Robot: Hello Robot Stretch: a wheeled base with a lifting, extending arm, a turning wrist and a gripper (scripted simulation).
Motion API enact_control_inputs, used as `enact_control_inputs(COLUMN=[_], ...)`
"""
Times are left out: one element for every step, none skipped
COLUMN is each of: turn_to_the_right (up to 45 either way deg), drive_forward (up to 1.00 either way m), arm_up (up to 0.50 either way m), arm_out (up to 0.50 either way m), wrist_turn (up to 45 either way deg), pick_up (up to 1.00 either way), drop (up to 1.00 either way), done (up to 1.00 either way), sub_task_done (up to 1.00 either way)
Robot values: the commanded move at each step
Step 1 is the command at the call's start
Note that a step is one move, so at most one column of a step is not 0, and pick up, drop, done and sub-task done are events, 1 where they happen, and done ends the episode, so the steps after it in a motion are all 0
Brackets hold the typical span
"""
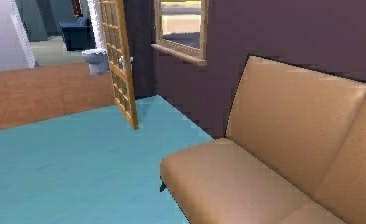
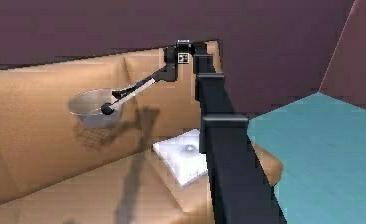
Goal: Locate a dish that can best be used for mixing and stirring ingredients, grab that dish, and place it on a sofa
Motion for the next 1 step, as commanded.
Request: enact_control_inputs(turn_to_the_right=[0.0], drive_forward=[0.00], arm_up=[-0.40], arm_out=[0.00], wrist_turn=[0.0], pick_up=[0.00], drop=[0.00], done=[0.00], sub_task_done=[0.00])
